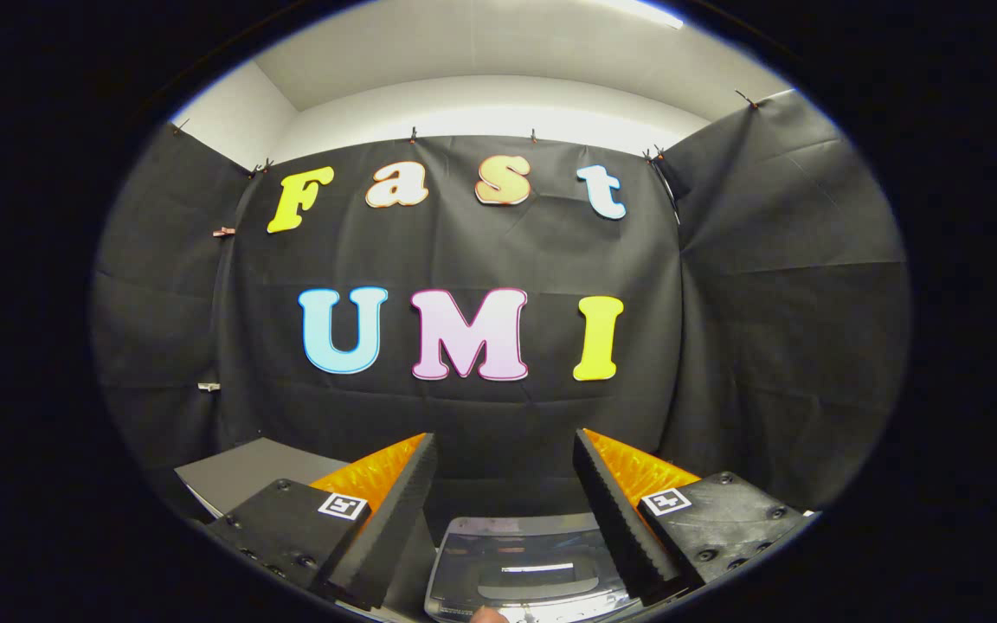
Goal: Put the clothes into the washing machine and then close the washing machine lid.
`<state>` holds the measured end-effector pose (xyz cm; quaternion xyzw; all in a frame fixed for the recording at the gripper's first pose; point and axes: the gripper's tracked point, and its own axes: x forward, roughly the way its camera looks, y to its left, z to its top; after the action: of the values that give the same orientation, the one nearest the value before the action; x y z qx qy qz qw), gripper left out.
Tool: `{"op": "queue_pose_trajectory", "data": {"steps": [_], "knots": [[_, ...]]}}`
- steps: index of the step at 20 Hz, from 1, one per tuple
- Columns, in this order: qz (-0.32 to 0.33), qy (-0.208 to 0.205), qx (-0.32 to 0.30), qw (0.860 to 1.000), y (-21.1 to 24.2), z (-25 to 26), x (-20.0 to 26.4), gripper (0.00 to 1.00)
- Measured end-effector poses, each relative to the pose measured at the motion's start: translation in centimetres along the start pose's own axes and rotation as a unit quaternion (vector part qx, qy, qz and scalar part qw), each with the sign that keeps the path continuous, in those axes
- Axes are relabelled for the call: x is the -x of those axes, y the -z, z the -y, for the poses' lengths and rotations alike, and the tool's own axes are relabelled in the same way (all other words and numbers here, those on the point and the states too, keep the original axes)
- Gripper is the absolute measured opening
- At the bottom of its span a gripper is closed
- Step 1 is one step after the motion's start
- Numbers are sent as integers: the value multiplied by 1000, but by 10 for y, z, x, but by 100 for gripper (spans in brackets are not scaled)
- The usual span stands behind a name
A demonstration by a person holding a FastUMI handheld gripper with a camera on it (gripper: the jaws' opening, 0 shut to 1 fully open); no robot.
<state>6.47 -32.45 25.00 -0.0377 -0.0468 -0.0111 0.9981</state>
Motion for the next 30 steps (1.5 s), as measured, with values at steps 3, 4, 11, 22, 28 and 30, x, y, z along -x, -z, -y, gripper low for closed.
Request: {"op": "queue_pose_trajectory", "data": {"steps": [3, 4, 11, 22, 28, 30], "knots": [[-1, -9, 21, 1000, -6, -8, 3, 99], [-6, -11, 28, 1000, -3, -13, 3, 99], [-2, -20, 19, 1000, -4, -20, 6, 98], [9, -6, -1, 1000, -8, 1, 1, 98], [5, -2, -2, 1000, -7, 5, -3, 98], [10, -3, -4, 1000, -11, 4, -2, 98]]}}
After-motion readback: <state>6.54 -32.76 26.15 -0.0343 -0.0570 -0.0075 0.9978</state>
